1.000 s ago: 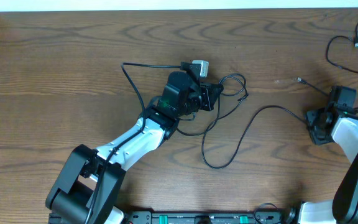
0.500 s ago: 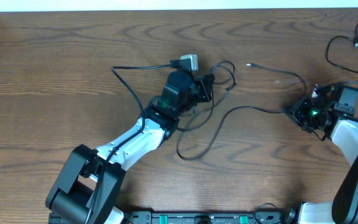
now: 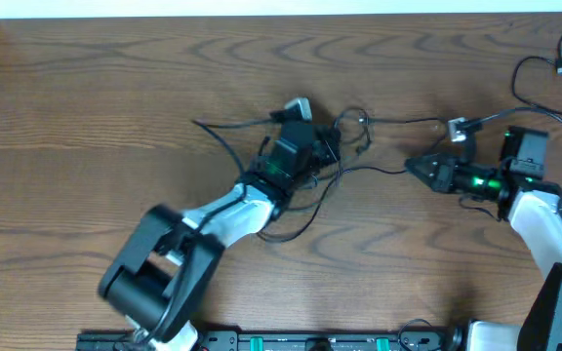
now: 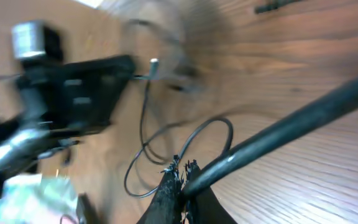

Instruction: Untangle cables

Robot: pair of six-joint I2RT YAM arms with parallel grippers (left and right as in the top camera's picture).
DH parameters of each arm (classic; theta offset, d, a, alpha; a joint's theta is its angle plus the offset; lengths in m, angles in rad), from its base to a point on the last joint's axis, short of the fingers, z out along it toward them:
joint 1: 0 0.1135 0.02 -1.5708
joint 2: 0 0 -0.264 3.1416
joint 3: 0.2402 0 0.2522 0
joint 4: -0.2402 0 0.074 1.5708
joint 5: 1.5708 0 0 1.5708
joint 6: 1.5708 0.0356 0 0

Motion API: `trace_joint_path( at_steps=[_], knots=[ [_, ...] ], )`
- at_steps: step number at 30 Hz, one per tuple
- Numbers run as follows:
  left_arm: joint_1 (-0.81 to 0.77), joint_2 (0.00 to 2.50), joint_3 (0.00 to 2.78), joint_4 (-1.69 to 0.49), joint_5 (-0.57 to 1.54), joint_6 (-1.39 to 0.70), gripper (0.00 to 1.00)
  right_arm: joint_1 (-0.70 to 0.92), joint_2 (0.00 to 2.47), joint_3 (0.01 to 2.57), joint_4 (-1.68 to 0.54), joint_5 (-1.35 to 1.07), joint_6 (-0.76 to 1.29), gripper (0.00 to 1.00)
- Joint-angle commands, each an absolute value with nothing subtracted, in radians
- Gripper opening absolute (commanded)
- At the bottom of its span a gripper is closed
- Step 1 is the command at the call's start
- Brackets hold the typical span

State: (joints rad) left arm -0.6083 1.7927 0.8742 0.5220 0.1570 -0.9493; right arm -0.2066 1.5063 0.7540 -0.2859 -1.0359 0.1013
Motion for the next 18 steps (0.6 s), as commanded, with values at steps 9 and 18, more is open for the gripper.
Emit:
trace_joint_path(
  at_steps=[9,18],
  knots=[
    [-0.641,1.853,0.879,0.509,0.420,-0.955,0.08,-0.005,1.498,0.767,-0.234,-0.703,0.169,0.01],
    [-0.641,1.853,0.879,0.480,0.500,-0.937,0.08,0.054,1.498,0.767,-0.185,-0.538,0.258,0.13]
  ],
)
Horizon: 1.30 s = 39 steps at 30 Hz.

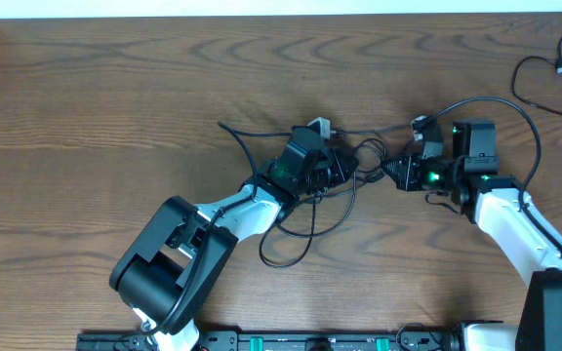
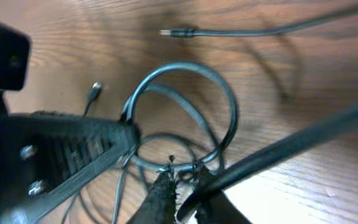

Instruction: Untangle cables

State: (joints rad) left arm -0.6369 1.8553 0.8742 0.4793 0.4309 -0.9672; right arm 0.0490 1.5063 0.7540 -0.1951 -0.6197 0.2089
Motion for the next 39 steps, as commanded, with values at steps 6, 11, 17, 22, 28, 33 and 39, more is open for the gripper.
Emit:
trace_joint_path(
  at_steps=[6,11,17,22,28,33,39],
  knots=[
    [-0.641,1.853,0.879,0.480,0.506,-0.936,0.08,0.055,1.521,0.765,-0.186,-0.487,0.258,0.37],
    [-0.641,1.853,0.879,0.480,0.513,-0.936,0.08,0.078,1.575,0.765,-0.166,-0.477,0.258,0.46],
    [-0.641,1.853,0.879,0.483,0.525,-0.936,0.08,0.113,1.624,0.765,-0.113,-0.481,0.281,0.53],
    [-0.641,1.853,0.879,0.500,0.550,-0.936,0.08,0.126,1.628,0.765,-0.104,-0.464,0.280,0.01],
    [-0.640,1.853,0.879,0.495,0.551,-0.935,0.41,0.093,1.613,0.781,-0.113,-0.370,0.276,0.01],
    [-0.610,1.838,0.879,0.486,0.622,-0.742,0.90,0.044,1.524,0.869,-0.249,-0.278,0.235,0.01],
    [-0.526,1.715,0.879,0.404,0.641,-0.627,0.91,0.027,1.415,0.998,-0.412,-0.133,0.120,0.01]
  ],
)
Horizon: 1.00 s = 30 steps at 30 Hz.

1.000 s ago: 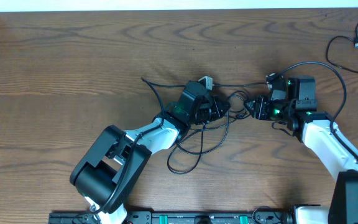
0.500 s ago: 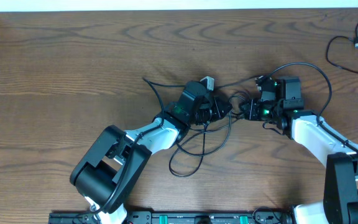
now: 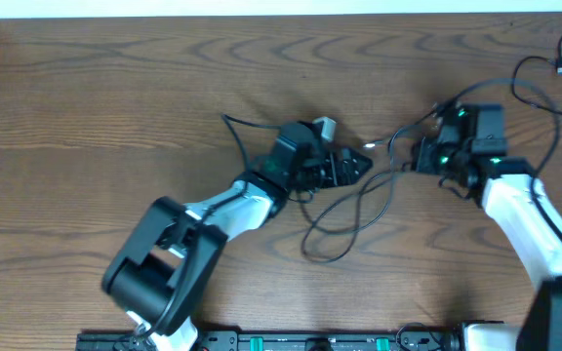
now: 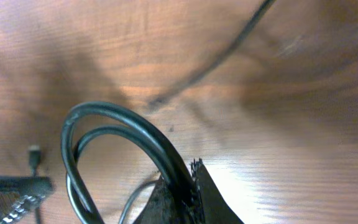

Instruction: Untangle cables

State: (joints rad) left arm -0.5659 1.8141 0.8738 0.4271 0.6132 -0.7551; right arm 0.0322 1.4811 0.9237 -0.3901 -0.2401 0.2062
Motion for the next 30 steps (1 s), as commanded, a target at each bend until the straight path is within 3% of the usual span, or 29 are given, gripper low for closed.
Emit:
trace_joint_path(
  at_steps=[1,9,15,26,30],
  knots=[
    [-0.517,1.682,0.879,0.373,0.634,-0.595,0.91,0.027,1.399,1.022,-0.421,-0.119,0.106,0.01],
    [-0.503,1.364,0.879,-0.038,0.270,-0.347,0.95,0.022,1.394,1.214,-0.404,0.083,0.090,0.01],
    [-0.502,1.205,0.879,-0.231,0.044,-0.344,1.00,-0.007,1.494,1.385,-0.354,0.195,0.007,0.01],
    [-0.502,1.192,0.879,-0.250,0.032,-0.344,1.00,-0.120,1.849,1.946,-0.273,0.187,-0.031,0.01],
    [-0.502,1.195,0.879,-0.250,0.032,-0.344,1.00,-0.115,1.975,2.041,-0.253,0.133,0.093,0.01]
  ],
)
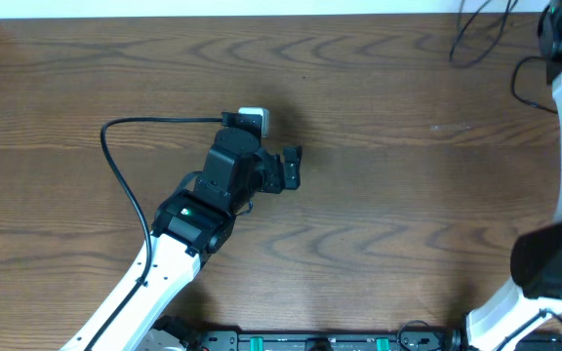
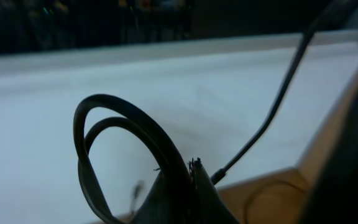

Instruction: Untangle cables

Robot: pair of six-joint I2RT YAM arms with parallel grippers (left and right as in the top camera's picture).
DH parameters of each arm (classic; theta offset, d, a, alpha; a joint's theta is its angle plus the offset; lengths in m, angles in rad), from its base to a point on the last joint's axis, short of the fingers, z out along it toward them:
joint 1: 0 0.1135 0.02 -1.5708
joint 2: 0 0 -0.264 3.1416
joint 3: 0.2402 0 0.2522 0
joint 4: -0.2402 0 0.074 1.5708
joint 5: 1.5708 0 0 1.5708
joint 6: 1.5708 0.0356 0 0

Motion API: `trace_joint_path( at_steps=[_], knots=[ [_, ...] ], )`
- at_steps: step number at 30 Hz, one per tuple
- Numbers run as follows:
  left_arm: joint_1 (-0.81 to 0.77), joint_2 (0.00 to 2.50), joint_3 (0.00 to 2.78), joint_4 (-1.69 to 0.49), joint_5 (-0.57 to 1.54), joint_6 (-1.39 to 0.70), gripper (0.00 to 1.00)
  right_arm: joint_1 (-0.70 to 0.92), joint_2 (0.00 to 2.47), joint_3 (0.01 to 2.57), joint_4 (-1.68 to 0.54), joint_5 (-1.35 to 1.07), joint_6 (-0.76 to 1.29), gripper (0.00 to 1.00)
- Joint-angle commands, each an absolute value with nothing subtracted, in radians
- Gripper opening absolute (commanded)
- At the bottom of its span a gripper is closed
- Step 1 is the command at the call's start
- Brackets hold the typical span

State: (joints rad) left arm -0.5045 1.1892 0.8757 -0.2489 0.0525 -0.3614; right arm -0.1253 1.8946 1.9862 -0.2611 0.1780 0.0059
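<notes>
In the right wrist view my right gripper [image 2: 188, 169] is shut on a thick black cable [image 2: 120, 115], which rises from the jaws in a double loop. A thinner cable [image 2: 278, 93] hangs past it. In the overhead view the right arm reaches to the far right corner, its gripper out of frame, with cable loops [image 1: 476, 34] hanging there. My left gripper [image 1: 289, 169] sits near the table's middle; its jaws cannot be read. A white plug [image 1: 253, 119] lies beside its wrist. A black cable [image 1: 115, 166] runs from the plug in a long arc to the left.
The wooden table's far edge [image 1: 261, 16] meets a white surface [image 2: 166, 74] beyond it. Another thin cable loop [image 1: 527, 83] lies by the right arm at the far right. The left arm's body [image 1: 164, 263] crosses the front left of the table.
The right arm went from mid-right of the table to the far right corner, still holding the looped cable. The loops between the grippers are gone. The left gripper shifted left, its cable now arcing leftward.
A tangle lay at the table's middle, with the left gripper in it and the right gripper shut on a cable to its right. The grippers then stood close over the tangle, then apart with loops slack between them. Now the cables lie well apart.
</notes>
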Motion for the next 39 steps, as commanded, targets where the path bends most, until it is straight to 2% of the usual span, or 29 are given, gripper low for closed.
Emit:
trace_joint_path(
  at_steps=[1,6,11,18,20,22,27,29,31,33,35,36,37,39],
  knots=[
    [-0.502,1.195,0.879,-0.250,0.032,-0.344,1.00,-0.115,2.005,2.043,-0.241,0.097,0.137,0.01],
    [-0.502,1.195,0.879,-0.250,0.032,-0.344,1.00,-0.100,2.154,2.043,-0.272,0.019,0.257,0.01],
    [-0.502,1.195,0.879,-0.253,0.032,-0.344,1.00,-0.076,2.282,2.042,-0.345,0.126,0.257,0.01],
    [-0.502,1.195,0.879,-0.255,0.009,-0.344,1.00,-0.082,2.421,2.042,-0.435,0.132,0.273,0.03],
    [-0.502,1.195,0.879,-0.255,0.009,-0.344,1.00,-0.084,2.432,2.042,-0.460,0.132,0.273,0.15],
    [-0.502,1.195,0.879,-0.255,0.009,-0.344,1.00,-0.086,2.432,2.042,-0.473,0.133,0.272,0.35],
    [-0.502,1.195,0.879,-0.257,0.009,-0.344,1.00,-0.088,2.389,2.042,-0.516,0.159,0.227,0.66],
    [-0.502,1.195,0.879,-0.263,0.010,-0.344,1.00,-0.089,2.363,2.042,-0.539,0.207,0.227,0.74],
    [-0.502,1.195,0.879,-0.278,0.010,-0.344,1.00,-0.093,2.328,2.042,-0.563,0.237,0.220,0.73],
    [-0.502,1.195,0.879,-0.291,0.010,-0.344,1.00,-0.097,2.295,2.042,-0.590,0.216,0.204,0.58],
    [-0.502,1.195,0.879,-0.297,0.010,-0.344,1.00,-0.099,2.272,2.042,-0.619,0.181,0.184,0.59],
    [-0.502,1.195,0.879,-0.299,0.010,-0.344,1.00,-0.099,2.265,2.042,-0.634,0.173,0.171,0.68],
    [-0.502,1.195,0.879,-0.299,0.010,-0.344,1.00,-0.098,2.263,2.042,-0.659,0.174,0.167,0.91],
    [-0.502,1.195,0.879,-0.299,0.010,-0.344,1.00,-0.099,2.263,2.042,-0.704,0.174,0.167,0.97]
  ],
)
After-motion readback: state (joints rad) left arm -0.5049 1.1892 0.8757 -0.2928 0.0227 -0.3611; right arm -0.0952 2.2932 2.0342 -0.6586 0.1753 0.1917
